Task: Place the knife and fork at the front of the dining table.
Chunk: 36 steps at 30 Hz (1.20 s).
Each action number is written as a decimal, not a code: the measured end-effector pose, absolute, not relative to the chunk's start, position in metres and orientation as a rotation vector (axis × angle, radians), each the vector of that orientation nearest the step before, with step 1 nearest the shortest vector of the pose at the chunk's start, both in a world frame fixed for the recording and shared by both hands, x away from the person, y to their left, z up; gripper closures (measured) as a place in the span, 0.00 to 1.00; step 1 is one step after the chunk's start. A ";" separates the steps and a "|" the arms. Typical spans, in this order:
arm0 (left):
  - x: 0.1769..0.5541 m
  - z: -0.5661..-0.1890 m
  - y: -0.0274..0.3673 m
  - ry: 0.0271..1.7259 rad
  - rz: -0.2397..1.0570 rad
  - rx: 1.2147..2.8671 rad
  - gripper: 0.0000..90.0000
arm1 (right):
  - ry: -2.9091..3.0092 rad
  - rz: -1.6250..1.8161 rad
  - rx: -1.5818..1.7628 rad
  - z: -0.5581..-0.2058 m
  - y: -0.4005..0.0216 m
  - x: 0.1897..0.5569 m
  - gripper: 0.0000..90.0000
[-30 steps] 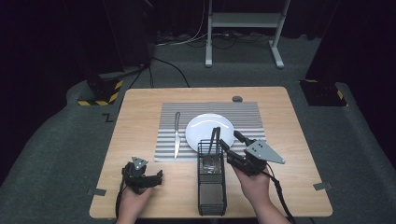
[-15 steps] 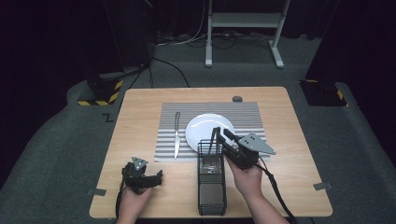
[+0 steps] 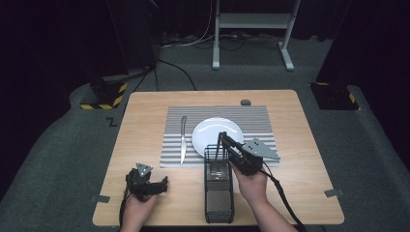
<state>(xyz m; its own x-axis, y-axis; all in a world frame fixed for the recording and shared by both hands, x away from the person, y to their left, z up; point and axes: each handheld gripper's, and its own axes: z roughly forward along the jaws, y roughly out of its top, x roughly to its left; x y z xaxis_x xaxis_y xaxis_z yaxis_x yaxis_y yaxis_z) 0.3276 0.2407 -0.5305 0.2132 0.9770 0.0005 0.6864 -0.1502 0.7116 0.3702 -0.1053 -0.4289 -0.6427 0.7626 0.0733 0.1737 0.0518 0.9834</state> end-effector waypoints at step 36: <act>0.327 -0.531 0.241 1.535 0.639 1.907 0.01 | 1.680 1.762 0.750 -0.386 -0.113 0.340 0.97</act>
<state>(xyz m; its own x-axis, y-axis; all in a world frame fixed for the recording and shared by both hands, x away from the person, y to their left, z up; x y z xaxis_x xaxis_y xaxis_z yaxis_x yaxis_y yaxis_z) 0.3274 0.2409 -0.5305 0.2144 0.9767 -0.0023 0.6866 -0.1490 0.7116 0.3397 -0.1130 -0.3856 -0.6702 0.7422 0.0035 -0.0322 -0.0337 0.9989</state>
